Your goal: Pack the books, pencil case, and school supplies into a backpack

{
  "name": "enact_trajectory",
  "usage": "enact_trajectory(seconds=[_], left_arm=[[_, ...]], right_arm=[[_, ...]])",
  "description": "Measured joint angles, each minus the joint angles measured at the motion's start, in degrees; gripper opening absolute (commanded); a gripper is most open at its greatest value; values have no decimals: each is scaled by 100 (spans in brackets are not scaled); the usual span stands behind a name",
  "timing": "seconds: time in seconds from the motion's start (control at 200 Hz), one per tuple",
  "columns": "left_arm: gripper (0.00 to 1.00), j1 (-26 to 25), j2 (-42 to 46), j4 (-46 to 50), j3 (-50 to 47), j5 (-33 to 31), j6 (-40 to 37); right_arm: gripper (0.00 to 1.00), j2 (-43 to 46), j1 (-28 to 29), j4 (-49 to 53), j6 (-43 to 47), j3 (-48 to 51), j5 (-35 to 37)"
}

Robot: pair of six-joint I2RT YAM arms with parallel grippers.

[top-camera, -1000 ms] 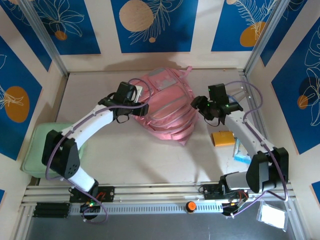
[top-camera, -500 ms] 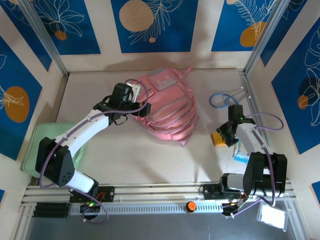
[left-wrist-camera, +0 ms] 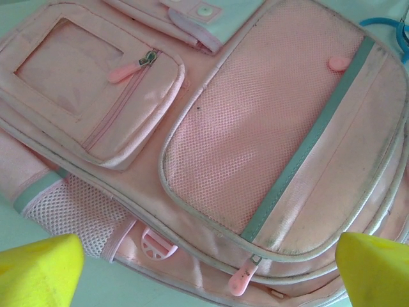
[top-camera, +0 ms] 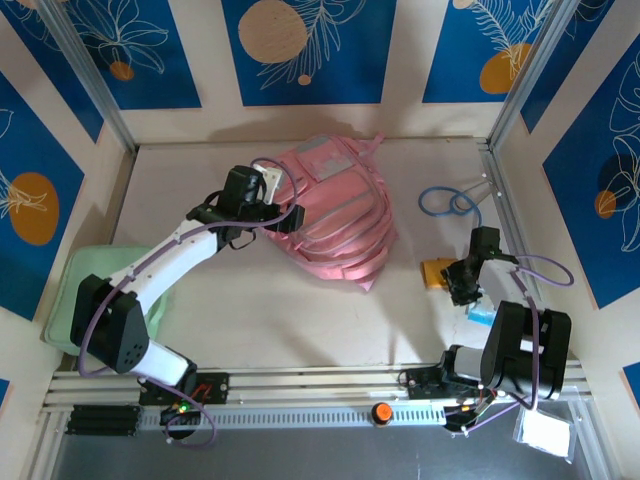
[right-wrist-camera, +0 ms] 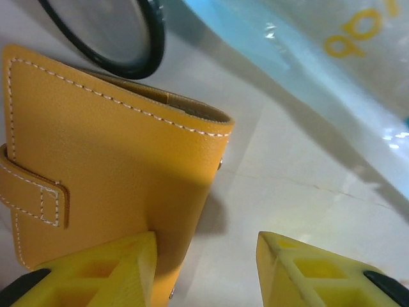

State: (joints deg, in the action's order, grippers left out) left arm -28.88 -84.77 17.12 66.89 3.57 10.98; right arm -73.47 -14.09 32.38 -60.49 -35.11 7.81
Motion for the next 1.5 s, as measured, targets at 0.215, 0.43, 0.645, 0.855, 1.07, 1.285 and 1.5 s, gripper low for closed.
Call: enact_trajectory(seconds=[0.215,0.43,0.645,0.855,1.07,1.285,1.5], left_arm=[[100,0,0,0,0,96,0],[100,0,0,0,0,160,0],[100,0,-2,-2,2,267,2],[100,0,-17,0,50,396,4],[100,-13,-192,26,205,544,2],[100,-146,-546,133,535,664,-98],[97,-525,-955,275,916,820,-461]], right_arm=[[43,-162,-20,-302,7,0,-234],[53,358,-20,-321,33,4,-280],[56,352,-76,-372,42,0,-352],[51,-229,-96,-507,48,-2,-514],[36,-522,-101,-601,87,-129,-684],[9,-734,-98,-706,205,-304,-807],[1,-599,66,-715,365,-380,-719]])
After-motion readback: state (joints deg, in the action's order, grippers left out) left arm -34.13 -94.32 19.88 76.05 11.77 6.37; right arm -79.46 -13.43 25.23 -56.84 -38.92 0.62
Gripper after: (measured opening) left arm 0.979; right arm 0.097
